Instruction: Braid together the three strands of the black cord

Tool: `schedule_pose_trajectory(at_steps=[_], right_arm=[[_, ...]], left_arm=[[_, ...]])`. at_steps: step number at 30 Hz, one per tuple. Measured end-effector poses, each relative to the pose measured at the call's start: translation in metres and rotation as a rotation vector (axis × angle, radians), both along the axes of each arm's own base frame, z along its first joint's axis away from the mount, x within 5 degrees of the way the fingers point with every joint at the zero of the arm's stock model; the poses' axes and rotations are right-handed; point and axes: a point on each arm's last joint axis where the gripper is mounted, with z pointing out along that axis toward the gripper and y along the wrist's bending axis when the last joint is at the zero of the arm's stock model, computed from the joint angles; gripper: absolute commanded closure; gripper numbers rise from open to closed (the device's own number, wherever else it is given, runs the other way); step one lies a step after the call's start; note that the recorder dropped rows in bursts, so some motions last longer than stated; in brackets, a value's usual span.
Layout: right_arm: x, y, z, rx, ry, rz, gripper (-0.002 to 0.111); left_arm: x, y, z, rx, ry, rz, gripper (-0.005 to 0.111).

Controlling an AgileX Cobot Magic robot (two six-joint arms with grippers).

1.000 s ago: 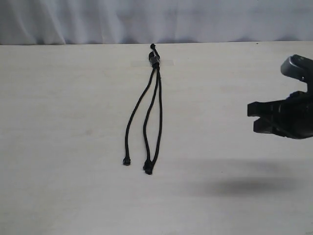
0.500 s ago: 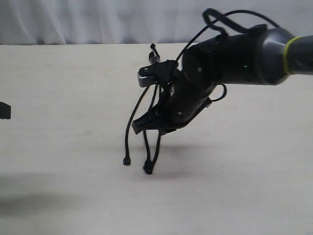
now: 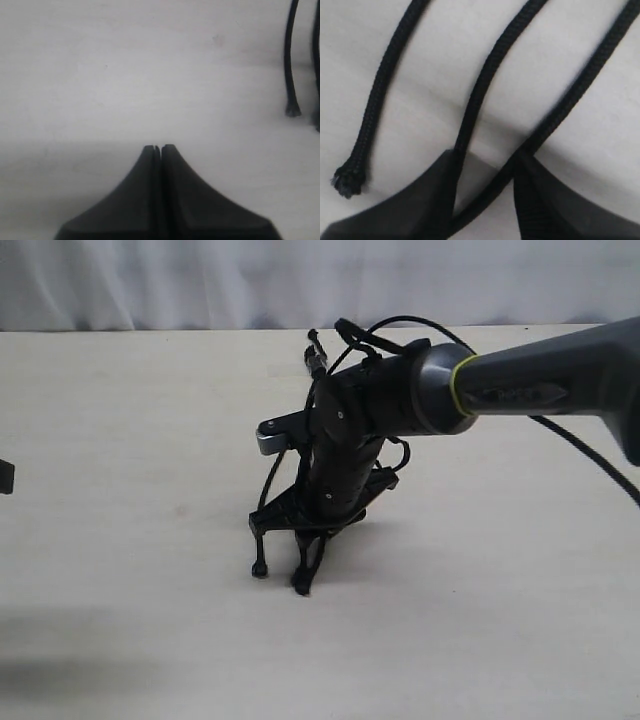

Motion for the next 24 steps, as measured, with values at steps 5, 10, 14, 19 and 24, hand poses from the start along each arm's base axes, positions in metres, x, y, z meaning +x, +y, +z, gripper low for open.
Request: schedule_pose_trajectory(at_steps=[5, 10, 14, 19, 24], right_arm=[[0.001, 0.001, 0.0, 0.004, -0.001, -0.004, 0.089], [0.001, 0.001, 0.005, 0.013, -0.01, -0.005, 0.073], [0.0, 0.001, 0.019, 0.033, -0.033, -0.006, 0.062], [0.002, 0.004, 0.018, 0.068, -0.037, -0.028, 0.062], [0.002, 0.007, 0.001, 0.074, -0.007, -0.047, 0.068]], left_arm=[[-0.004, -0.001, 0.006, 0.006, -0.033, -0.002, 0.107], [-0.005, -0.001, 0.006, 0.007, -0.033, -0.005, 0.107], [-0.005, -0.001, 0.006, 0.006, -0.031, -0.006, 0.107], [-0.005, -0.001, 0.006, 0.006, -0.031, -0.006, 0.107], [-0.005, -0.001, 0.006, 0.006, -0.031, -0.006, 0.107]])
